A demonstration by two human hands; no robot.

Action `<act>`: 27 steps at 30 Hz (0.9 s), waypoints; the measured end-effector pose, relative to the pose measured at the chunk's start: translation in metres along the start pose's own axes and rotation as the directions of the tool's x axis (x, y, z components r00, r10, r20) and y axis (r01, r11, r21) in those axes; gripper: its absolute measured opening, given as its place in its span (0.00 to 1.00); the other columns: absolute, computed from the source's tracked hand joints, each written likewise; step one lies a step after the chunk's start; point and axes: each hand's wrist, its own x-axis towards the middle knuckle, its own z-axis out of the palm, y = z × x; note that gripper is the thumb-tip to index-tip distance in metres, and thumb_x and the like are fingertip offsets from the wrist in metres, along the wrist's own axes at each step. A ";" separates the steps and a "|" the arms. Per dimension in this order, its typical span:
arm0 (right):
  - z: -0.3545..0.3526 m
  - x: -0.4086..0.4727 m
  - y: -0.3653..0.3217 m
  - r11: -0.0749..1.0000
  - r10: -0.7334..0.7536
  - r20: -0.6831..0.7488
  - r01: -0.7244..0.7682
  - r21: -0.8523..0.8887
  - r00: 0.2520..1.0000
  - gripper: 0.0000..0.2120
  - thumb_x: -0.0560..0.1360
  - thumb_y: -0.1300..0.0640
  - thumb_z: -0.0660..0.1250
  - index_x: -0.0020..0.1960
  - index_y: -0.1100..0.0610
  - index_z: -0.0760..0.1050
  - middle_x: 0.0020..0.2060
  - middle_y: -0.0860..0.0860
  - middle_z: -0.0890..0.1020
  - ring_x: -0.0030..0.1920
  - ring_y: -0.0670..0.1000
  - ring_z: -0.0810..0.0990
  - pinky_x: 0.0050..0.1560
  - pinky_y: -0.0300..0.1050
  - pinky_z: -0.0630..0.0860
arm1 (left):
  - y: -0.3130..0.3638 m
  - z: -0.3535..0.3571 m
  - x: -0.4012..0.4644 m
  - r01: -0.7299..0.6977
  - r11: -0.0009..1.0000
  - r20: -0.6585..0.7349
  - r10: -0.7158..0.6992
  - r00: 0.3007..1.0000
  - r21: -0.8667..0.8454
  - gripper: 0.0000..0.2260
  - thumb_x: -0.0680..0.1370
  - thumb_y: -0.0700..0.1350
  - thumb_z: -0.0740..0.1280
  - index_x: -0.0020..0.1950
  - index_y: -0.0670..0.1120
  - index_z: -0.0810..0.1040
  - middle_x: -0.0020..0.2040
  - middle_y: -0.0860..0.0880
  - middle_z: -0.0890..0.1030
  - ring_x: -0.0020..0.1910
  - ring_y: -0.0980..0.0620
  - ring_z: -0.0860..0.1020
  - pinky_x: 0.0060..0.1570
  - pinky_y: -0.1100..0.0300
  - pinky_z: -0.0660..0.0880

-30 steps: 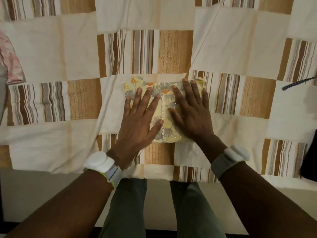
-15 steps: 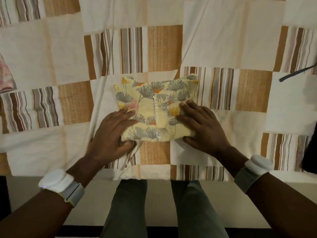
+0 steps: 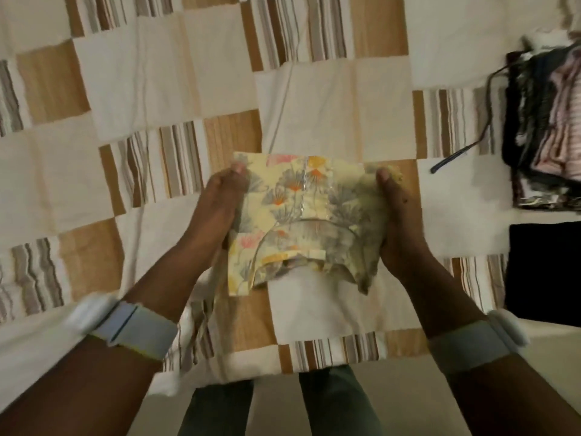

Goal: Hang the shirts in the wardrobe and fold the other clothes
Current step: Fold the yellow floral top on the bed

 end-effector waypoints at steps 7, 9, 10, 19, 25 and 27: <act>-0.031 0.003 0.035 0.960 0.207 0.076 -0.217 0.175 0.975 0.24 0.85 0.43 0.57 0.75 0.55 0.71 0.69 0.57 0.80 0.68 0.61 0.79 0.68 0.65 0.75 | -0.029 0.004 0.020 0.020 0.998 -0.061 -0.016 0.998 0.053 0.32 0.71 0.55 0.77 0.71 0.46 0.71 0.63 0.50 0.83 0.58 0.50 0.85 0.55 0.49 0.83; -0.032 -0.003 0.042 0.952 0.258 0.033 -0.260 0.161 0.966 0.24 0.80 0.46 0.66 0.72 0.57 0.74 0.65 0.56 0.82 0.65 0.60 0.82 0.68 0.67 0.75 | -0.032 0.001 0.015 0.028 0.997 -0.047 -0.025 0.999 0.066 0.36 0.70 0.54 0.81 0.73 0.47 0.69 0.66 0.51 0.82 0.61 0.50 0.83 0.57 0.49 0.82; -0.032 -0.006 0.042 0.956 0.266 0.001 -0.264 0.131 0.964 0.24 0.77 0.47 0.69 0.70 0.57 0.76 0.63 0.55 0.84 0.63 0.58 0.83 0.67 0.66 0.76 | -0.033 0.002 0.014 0.029 0.995 -0.057 -0.024 0.998 0.097 0.39 0.69 0.54 0.83 0.74 0.48 0.68 0.67 0.51 0.81 0.63 0.50 0.82 0.59 0.48 0.82; -0.056 0.006 -0.004 0.969 -0.022 -0.144 -0.014 -0.246 0.989 0.10 0.78 0.62 0.72 0.58 0.52 0.82 0.49 0.47 0.88 0.49 0.51 0.88 0.44 0.43 0.84 | -0.026 0.050 -0.016 0.140 0.974 0.049 -0.133 0.990 -0.180 0.31 0.69 0.46 0.81 0.71 0.49 0.76 0.64 0.46 0.84 0.61 0.44 0.84 0.60 0.39 0.80; -0.105 0.076 -0.131 0.695 -0.251 0.047 0.214 -0.687 0.967 0.12 0.70 0.56 0.73 0.53 0.54 0.80 0.42 0.49 0.84 0.38 0.43 0.83 0.34 0.37 0.79 | -0.002 0.150 -0.007 0.267 0.842 0.232 -0.175 0.957 -0.469 0.31 0.70 0.37 0.80 0.70 0.33 0.72 0.54 0.40 0.85 0.50 0.41 0.86 0.45 0.47 0.84; -0.102 0.109 -0.171 0.580 -0.292 0.106 0.264 -0.770 0.950 0.11 0.70 0.58 0.72 0.52 0.54 0.81 0.41 0.51 0.85 0.37 0.49 0.83 0.34 0.42 0.80 | 0.003 0.187 0.002 0.300 0.797 0.268 -0.179 0.947 -0.524 0.24 0.76 0.33 0.72 0.71 0.32 0.71 0.55 0.39 0.85 0.51 0.39 0.86 0.49 0.38 0.83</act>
